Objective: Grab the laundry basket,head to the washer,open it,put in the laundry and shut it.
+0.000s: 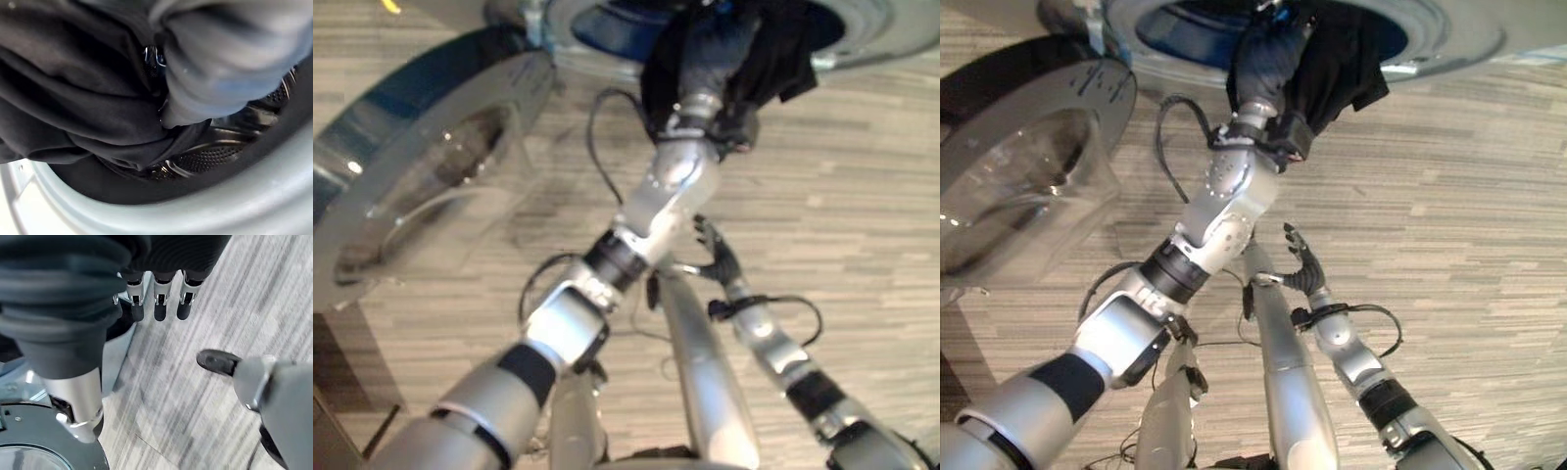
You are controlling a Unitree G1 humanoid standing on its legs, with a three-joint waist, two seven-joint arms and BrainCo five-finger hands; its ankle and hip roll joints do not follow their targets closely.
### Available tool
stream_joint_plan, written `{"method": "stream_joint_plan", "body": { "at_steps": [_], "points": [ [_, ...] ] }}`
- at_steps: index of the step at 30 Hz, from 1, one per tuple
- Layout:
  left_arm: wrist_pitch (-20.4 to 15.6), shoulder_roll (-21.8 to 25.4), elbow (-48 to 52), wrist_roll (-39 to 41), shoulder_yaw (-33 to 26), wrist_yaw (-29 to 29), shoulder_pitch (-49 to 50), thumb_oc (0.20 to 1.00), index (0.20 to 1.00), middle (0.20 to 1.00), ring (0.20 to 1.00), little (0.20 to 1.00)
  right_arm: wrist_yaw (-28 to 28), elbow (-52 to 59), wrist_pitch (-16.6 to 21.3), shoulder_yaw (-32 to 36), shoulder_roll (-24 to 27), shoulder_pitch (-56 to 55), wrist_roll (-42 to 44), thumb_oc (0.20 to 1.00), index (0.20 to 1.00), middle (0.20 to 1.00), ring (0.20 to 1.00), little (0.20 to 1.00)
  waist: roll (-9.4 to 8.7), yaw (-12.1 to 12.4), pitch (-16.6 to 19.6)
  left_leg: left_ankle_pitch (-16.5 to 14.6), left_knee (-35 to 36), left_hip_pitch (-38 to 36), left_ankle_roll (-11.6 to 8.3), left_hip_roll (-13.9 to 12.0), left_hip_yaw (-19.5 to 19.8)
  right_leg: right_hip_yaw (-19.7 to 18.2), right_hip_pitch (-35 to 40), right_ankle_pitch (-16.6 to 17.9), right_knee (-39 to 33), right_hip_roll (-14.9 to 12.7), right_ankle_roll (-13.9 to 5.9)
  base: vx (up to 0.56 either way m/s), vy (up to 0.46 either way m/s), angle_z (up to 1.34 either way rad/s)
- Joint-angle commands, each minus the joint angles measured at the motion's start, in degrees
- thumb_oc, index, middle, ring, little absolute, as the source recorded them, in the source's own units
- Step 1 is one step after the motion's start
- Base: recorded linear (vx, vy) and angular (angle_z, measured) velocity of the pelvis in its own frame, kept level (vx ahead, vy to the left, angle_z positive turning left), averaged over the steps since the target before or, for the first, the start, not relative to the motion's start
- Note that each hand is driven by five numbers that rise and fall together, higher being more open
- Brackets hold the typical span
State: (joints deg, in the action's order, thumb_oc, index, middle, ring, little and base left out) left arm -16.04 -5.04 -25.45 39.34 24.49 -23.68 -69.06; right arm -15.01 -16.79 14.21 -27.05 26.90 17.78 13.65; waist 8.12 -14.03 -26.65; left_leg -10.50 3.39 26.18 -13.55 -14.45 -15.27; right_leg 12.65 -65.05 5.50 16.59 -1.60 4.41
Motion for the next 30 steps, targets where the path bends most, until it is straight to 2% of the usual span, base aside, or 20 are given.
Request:
{"method": "stream_joint_plan", "body": {
  "at_steps": [1, 6, 7, 9, 10, 12, 13, 24, 30],
  "points": [
    [-3.34, -6.12, -3.36, -2.75, 2.59, -0.37, -6.36, 0.200, 0.200, 0.200, 0.200, 0.200, -2.00, -1.16, 2.20, 1.14, -2.64, -3.07, 0.68, 1.000, 1.000, 1.000, 1.000, 1.000, 1.01, -1.54, 1.85, -0.72, -4.45, -9.42, 9.86, 4.51, -0.06, 1.67, -8.36, -8.75, 12.36, 2.14, -8.29, 0.04, 0.002, -0.26],
    [-3.23, -5.87, -8.99, -2.30, 1.21, -2.64, -10.75, 0.200, 0.200, 0.200, 0.200, 0.200, -2.21, -2.20, 2.93, 0.28, -2.61, -1.54, 2.56, 1.000, 1.000, 1.000, 1.000, 1.000, 1.29, -1.50, 2.72, -0.65, -4.31, -9.30, 9.93, 4.32, -0.41, 1.61, -9.08, -8.77, 12.70, 2.38, -8.13, 0.05, 0.009, 0.01],
    [-3.92, -2.48, -12.05, -0.64, -0.43, -4.36, -16.26, 0.200, 0.200, 0.200, 0.200, 0.200, -4.17, -3.82, 0.89, -2.57, -3.36, 0.13, -3.41, 1.000, 1.000, 1.000, 1.000, 1.000, 1.94, -1.36, 3.34, -0.14, -3.98, -9.70, 9.72, 4.19, -0.71, 1.39, -9.25, -9.15, 12.91, 2.37, -8.14, 0.09, 0.044, 0.02],
    [-4.05, 2.63, -12.89, 0.23, -2.13, -5.19, -19.92, 0.200, 0.200, 0.200, 0.200, 0.200, -2.47, -3.09, 0.82, -1.77, -3.32, -0.73, -2.73, 1.000, 1.000, 1.000, 1.000, 1.000, 2.00, -1.84, 3.64, 0.03, -3.87, -9.92, 9.54, 4.17, -1.08, 1.31, -9.35, -9.38, 13.27, 2.64, -8.05, 0.06, 0.053, -0.05],
    [-4.11, 2.82, -13.31, 0.52, -2.37, -4.91, -20.43, 0.200, 0.200, 0.200, 0.200, 0.200, -2.41, -3.02, 0.79, -1.81, -3.16, -0.52, -2.69, 1.000, 1.000, 1.000, 1.000, 1.000, 2.07, -1.94, 3.44, 0.02, -3.87, -9.94, 9.52, 4.17, -1.14, 1.29, -9.39, -9.42, 13.32, 2.67, -8.04, 0.04, 0.030, -0.13],
    [-4.58, 8.58, -14.71, 2.68, -4.05, -5.14, -22.93, 0.200, 0.200, 0.200, 0.200, 0.200, -2.46, -1.06, 1.20, 0.25, -2.26, -1.45, -2.15, 1.000, 1.000, 1.000, 1.000, 1.000, 2.21, -1.99, 3.85, 0.25, -3.85, -9.89, 9.27, 3.82, -1.66, 1.31, -9.46, -9.80, 13.42, 2.82, -7.93, 0.05, 0.000, -0.13],
    [-4.78, 9.57, -14.78, 3.10, -4.52, -5.21, -23.97, 0.200, 0.200, 0.200, 0.200, 0.200, -2.33, 0.09, 1.42, 0.82, -1.83, -1.93, -2.20, 1.000, 1.000, 1.000, 1.000, 1.000, 2.34, -1.97, 3.88, 0.49, -3.93, -9.67, 9.19, 3.64, -1.66, 1.31, -9.57, -9.90, 13.51, 2.85, -7.89, 0.05, -0.012, -0.07],
    [-4.70, 16.75, -17.68, 3.91, -3.28, -4.59, -32.70, 0.200, 0.200, 0.200, 0.200, 0.200, 1.45, 3.30, 4.06, 5.36, 1.25, -6.76, 1.37, 1.000, 1.000, 1.000, 1.000, 1.000, 3.04, -2.14, 4.50, 3.18, -2.61, -8.68, 7.77, 2.86, -2.06, 1.28, -11.00, -10.50, 13.65, 4.17, -7.81, 0.02, 0.004, -0.01],
    [-4.65, 20.09, -23.25, 4.77, -2.26, -7.24, -40.83, 0.200, 0.200, 0.200, 0.200, 0.200, 2.04, 2.40, 4.20, 7.18, 2.72, -8.15, 1.83, 1.000, 1.000, 1.000, 1.000, 1.000, 3.22, -2.31, 6.06, 3.50, -1.98, -9.31, 7.57, 2.82, -2.88, 1.31, -11.55, -10.38, 14.19, 4.68, -8.18, 0.02, 0.029, -0.02]
  ]
}}
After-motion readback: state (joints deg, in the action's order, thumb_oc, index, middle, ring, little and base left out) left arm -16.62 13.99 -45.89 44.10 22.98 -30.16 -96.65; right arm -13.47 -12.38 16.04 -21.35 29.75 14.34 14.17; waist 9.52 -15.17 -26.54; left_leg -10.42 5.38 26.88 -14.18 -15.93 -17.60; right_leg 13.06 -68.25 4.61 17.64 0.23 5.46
